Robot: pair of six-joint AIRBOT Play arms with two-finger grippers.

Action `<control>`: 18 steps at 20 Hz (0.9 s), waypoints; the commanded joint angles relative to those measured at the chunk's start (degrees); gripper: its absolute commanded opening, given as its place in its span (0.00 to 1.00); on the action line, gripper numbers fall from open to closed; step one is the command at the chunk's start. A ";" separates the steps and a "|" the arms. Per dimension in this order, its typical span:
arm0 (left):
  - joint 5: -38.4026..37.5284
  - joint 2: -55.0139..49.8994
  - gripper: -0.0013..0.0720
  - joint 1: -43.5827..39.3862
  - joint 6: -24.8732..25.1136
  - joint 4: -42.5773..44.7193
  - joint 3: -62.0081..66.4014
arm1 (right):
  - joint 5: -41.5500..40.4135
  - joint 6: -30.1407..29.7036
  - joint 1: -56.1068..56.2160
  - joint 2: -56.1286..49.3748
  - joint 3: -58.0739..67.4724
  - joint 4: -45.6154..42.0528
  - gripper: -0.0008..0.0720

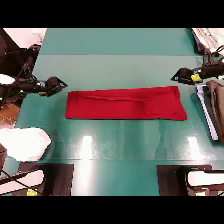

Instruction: Fold the shirts.

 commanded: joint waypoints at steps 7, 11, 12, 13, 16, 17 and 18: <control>-14.08 -0.59 0.06 -1.11 2.21 -2.01 4.63 | 15.63 -6.29 -10.86 -2.01 2.84 2.91 0.95; -12.24 -0.59 0.06 -8.44 2.23 -2.01 4.63 | 18.99 -6.34 -15.98 -5.66 2.75 3.17 0.97; -11.26 -0.59 0.06 -10.97 2.23 -2.01 4.63 | 18.78 -7.19 -16.85 -6.86 2.01 3.58 0.97; -10.75 -0.59 0.06 -13.31 2.27 -1.99 4.63 | 18.73 -8.02 -17.38 -7.85 0.81 3.67 0.97; -9.49 -0.59 0.06 -18.36 2.23 -1.99 4.63 | 17.90 -12.28 -17.99 -10.54 -4.61 3.82 0.96; -8.87 -0.59 0.06 -19.43 2.21 -1.99 4.63 | 17.00 -14.08 -17.97 -11.23 -6.19 5.11 0.96; -7.87 -0.59 0.06 -20.26 2.19 -1.99 4.63 | 15.61 -15.58 -17.97 -11.76 -7.74 7.30 0.96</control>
